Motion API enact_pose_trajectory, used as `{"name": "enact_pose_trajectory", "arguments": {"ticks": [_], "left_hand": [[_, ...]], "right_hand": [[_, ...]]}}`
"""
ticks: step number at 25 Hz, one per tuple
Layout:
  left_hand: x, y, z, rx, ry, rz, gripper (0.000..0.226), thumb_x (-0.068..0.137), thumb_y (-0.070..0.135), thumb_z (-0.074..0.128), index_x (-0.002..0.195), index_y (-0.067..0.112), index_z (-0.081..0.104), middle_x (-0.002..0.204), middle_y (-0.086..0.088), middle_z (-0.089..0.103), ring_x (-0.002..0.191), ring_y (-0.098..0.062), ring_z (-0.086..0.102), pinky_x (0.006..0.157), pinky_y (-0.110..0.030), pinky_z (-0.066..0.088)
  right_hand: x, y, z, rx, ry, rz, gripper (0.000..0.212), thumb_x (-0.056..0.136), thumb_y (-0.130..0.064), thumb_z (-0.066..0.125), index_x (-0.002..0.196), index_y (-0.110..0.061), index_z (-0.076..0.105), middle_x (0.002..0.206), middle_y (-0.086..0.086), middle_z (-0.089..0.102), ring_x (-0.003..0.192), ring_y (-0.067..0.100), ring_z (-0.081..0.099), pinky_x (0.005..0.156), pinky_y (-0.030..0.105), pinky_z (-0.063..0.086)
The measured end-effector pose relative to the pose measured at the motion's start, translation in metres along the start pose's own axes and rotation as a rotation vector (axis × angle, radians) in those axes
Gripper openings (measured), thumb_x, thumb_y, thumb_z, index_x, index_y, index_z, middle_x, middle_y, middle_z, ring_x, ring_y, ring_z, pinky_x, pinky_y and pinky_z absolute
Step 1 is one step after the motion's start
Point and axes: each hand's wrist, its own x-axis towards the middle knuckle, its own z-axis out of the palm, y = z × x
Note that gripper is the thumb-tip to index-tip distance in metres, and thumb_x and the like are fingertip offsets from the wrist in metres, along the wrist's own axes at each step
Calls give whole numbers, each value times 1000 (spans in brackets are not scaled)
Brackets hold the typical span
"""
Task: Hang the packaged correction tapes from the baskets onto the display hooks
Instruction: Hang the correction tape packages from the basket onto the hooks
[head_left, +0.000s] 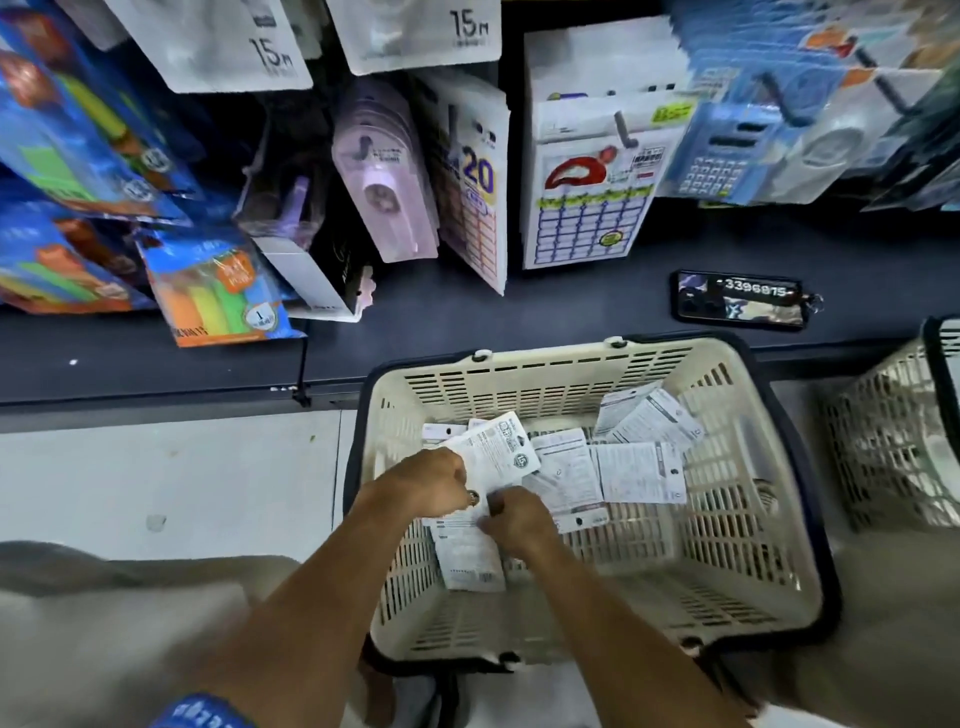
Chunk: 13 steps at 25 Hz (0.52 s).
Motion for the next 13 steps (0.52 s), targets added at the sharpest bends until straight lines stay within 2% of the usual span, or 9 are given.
{"name": "enact_pose_trajectory", "arguments": {"ticks": [1, 3, 5, 6, 8, 10, 11, 12, 13], "left_hand": [[3, 1, 1, 4, -23, -26, 44, 91, 29, 71, 133, 19, 61, 138, -5, 60, 119, -23, 60, 89, -29, 46], [7, 6, 4, -78, -118, -47, 76, 85, 36, 80, 149, 17, 44, 148, -6, 54, 127, -24, 57, 92, -30, 46], [11, 14, 5, -340, -244, -40, 113, 76, 41, 88, 162, 23, 17, 160, -7, 42, 138, -29, 48, 100, -36, 46], [13, 18, 5, -442, -279, -30, 122, 73, 43, 90, 163, 30, 10, 162, -7, 38, 141, -31, 45, 104, -40, 45], [17, 21, 9, -489, -254, -22, 113, 76, 33, 89, 162, 32, 16, 154, -8, 48, 133, -29, 52, 94, -41, 51], [24, 15, 13, -451, -56, -54, 71, 86, 16, 78, 149, 16, 46, 125, -8, 64, 106, -23, 64, 74, -38, 57], [28, 9, 14, -463, 63, -90, 48, 91, 17, 72, 137, 11, 59, 113, -7, 69, 96, -22, 67, 74, -38, 59], [29, 4, 14, -483, 146, -121, 34, 96, 22, 68, 128, 13, 66, 108, -7, 72, 92, -24, 69, 77, -36, 59], [27, 0, 14, -498, 199, -135, 31, 98, 28, 66, 126, 17, 68, 109, -7, 73, 93, -25, 70, 77, -34, 59]], "right_hand": [[0, -3, -3, 48, 40, -3, 7, 90, -19, 66, 90, -16, 72, 96, 8, 72, 95, 27, 68, 83, 35, 54], [-4, -10, -24, 296, 110, 68, 11, 91, -14, 62, 81, -16, 66, 87, 6, 68, 83, 24, 65, 80, 36, 53], [-8, -14, -49, 551, 175, 116, 15, 93, -13, 64, 78, -16, 65, 82, 6, 68, 76, 18, 64, 81, 39, 55], [-9, -15, -59, 595, 176, 87, 15, 93, -15, 65, 78, -15, 66, 82, 6, 71, 76, 17, 66, 76, 36, 56], [-9, -22, -68, 710, 105, 24, 19, 96, -19, 65, 81, -9, 71, 86, 9, 76, 81, 22, 72, 66, 29, 57], [0, -27, -61, 842, 30, 21, 26, 100, -27, 60, 87, -9, 72, 98, 12, 78, 89, 28, 74, 73, 37, 62], [8, -27, -55, 845, 76, 58, 21, 101, -28, 60, 93, -12, 70, 108, 13, 76, 94, 30, 73, 78, 41, 60], [16, -24, -52, 741, 160, 105, 13, 99, -27, 62, 103, -15, 65, 118, 12, 71, 100, 31, 70, 84, 42, 58], [25, -18, -49, 539, 223, 150, 23, 96, -27, 66, 115, -17, 57, 125, 10, 65, 107, 32, 66, 90, 43, 56]]}}
